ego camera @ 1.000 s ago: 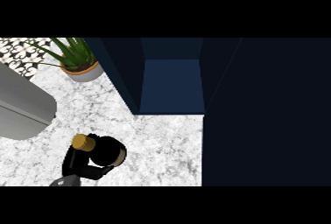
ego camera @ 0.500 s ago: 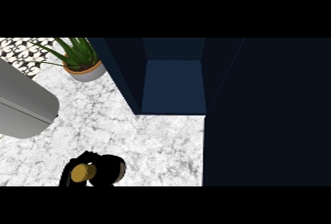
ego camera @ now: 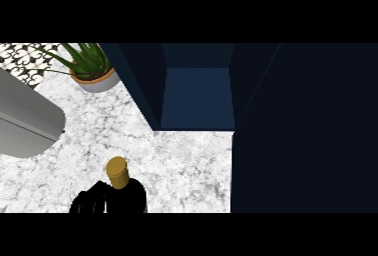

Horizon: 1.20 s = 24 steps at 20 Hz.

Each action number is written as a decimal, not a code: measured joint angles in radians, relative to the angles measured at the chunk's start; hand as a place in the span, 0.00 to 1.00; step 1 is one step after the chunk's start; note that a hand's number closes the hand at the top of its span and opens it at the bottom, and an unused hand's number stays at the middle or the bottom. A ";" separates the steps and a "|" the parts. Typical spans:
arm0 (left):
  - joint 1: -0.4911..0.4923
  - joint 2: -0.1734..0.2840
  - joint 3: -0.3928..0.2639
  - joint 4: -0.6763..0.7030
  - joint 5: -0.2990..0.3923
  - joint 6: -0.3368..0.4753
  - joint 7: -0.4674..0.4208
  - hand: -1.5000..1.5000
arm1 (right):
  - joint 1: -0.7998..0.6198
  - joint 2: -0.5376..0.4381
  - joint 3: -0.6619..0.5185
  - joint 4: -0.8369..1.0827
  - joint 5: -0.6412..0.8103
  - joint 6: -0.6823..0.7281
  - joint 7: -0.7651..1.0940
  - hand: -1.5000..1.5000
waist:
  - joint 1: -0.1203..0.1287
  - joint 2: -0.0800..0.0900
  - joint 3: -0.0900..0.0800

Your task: Pick up the wine, place it into the cabinet and close the cabinet

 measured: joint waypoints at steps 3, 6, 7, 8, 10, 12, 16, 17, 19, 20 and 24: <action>0.064 -0.008 -0.073 -0.151 0.029 0.052 0.071 1.00 | -0.001 -0.011 -0.020 0.001 -0.023 0.005 0.004 0.00 | -0.002 0.001 -0.001; 0.084 -0.012 -0.132 -0.265 0.049 0.112 0.136 1.00 | 0.009 -0.007 -0.018 0.001 -0.028 0.009 0.001 0.00 | -0.005 0.001 -0.001; 0.084 -0.013 -0.145 -0.304 0.055 0.134 0.166 1.00 | 0.024 -0.003 -0.014 0.000 -0.022 0.016 -0.010 0.00 | -0.006 0.001 -0.001; 0.075 -0.014 -0.150 -0.325 0.061 0.150 0.188 1.00 | 0.002 0.000 -0.006 0.008 -0.010 0.003 -0.003 0.00 | -0.006 0.002 -0.001; 0.074 -0.015 -0.177 -0.392 0.067 0.197 0.230 1.00 | 0.013 0.000 -0.005 0.004 -0.011 0.010 -0.008 0.00 | -0.006 0.002 -0.001; 0.066 -0.015 -0.209 -0.460 0.064 0.254 0.283 1.00 | 0.004 0.000 -0.003 -0.008 -0.014 0.001 0.008 0.00 | -0.007 0.002 -0.002; -0.025 -0.016 -0.248 -0.525 0.079 0.381 0.378 1.00 | 0.002 0.001 -0.003 -0.010 -0.015 -0.003 0.012 0.00 | -0.009 0.002 -0.002; -0.059 -0.016 -0.256 -0.523 0.082 0.410 0.399 1.00 | -0.012 -0.001 0.001 -0.013 -0.015 -0.011 0.027 0.00 | -0.010 0.002 -0.002; -0.112 -0.016 -0.267 -0.520 0.090 0.457 0.430 1.00 | -0.002 0.005 0.014 -0.011 -0.005 -0.006 0.020 0.00 | -0.011 0.003 -0.002; -0.146 -0.016 -0.268 -0.490 0.093 0.473 0.423 1.00 | -0.028 0.003 0.010 0.010 -0.001 -0.013 0.019 0.00 | -0.011 0.003 -0.002; -0.273 -0.016 -0.285 -0.459 0.082 0.576 0.460 1.00 | -0.015 0.008 0.011 0.031 0.008 -0.006 -0.002 0.00 | -0.012 0.003 -0.002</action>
